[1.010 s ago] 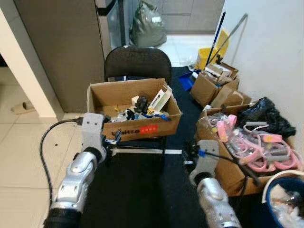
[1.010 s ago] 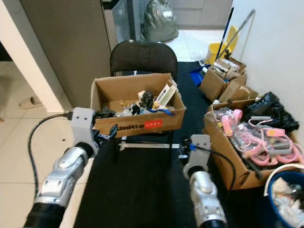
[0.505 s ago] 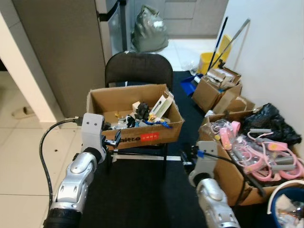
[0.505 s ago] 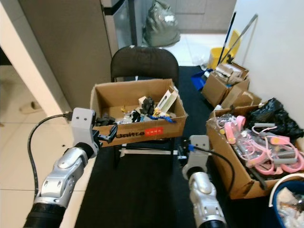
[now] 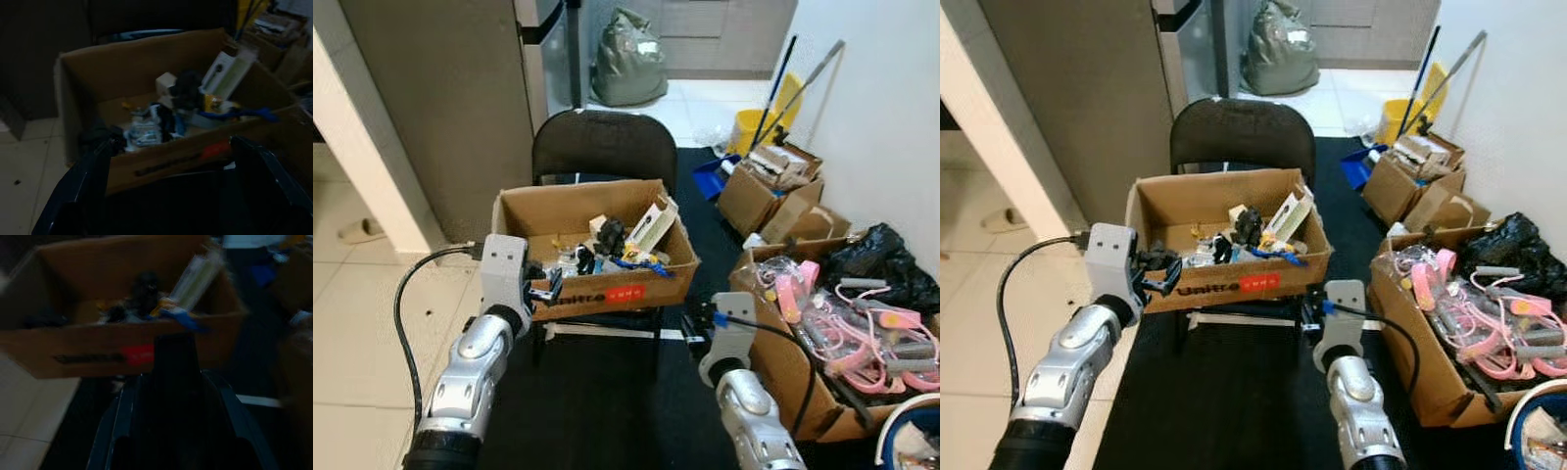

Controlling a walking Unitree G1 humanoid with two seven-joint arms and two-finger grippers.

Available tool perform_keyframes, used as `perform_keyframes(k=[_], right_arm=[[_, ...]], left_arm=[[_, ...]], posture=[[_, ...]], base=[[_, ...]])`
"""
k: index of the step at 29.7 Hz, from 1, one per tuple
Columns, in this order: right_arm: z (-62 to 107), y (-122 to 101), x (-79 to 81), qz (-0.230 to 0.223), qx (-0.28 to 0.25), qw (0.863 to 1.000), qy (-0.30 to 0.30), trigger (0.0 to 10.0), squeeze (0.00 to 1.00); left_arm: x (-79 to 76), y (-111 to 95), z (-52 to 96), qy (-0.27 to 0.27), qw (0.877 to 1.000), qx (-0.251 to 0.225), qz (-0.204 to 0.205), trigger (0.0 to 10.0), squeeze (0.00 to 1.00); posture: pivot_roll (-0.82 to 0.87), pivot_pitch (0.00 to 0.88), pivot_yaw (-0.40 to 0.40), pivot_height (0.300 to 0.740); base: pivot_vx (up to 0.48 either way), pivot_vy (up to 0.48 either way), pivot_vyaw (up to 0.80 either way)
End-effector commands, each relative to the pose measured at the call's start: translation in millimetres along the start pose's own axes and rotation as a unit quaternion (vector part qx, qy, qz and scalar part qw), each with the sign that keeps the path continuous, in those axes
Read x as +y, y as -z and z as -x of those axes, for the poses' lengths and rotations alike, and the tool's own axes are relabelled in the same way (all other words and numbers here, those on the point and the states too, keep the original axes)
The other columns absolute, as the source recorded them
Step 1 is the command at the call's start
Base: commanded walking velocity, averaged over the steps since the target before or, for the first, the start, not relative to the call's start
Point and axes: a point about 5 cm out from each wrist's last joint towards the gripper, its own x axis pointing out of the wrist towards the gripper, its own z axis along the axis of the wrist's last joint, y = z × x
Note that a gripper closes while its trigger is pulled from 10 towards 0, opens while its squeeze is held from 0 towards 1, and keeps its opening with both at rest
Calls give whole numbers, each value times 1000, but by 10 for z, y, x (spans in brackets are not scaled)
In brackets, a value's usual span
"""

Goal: Picking trash to rubbish bin

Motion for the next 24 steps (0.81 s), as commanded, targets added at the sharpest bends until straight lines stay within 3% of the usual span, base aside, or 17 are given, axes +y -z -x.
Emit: perform_keyframes(k=[1, 24], right_arm=[[26, 40, -35, 2, 7, 1000, 1, 10000, 0], [23, 38, -29, 1, 8, 1000, -4, 10000, 0]], left_arm=[[-3, 43, 15, 1, 1000, 9, -1, 10000, 0], [1, 45, 24, 0, 1000, 9, 0, 10000, 0]], posture=[[27, 101, 22, 740], [28, 102, 18, 740]], base=[[277, 0, 0], [275, 0, 0]])
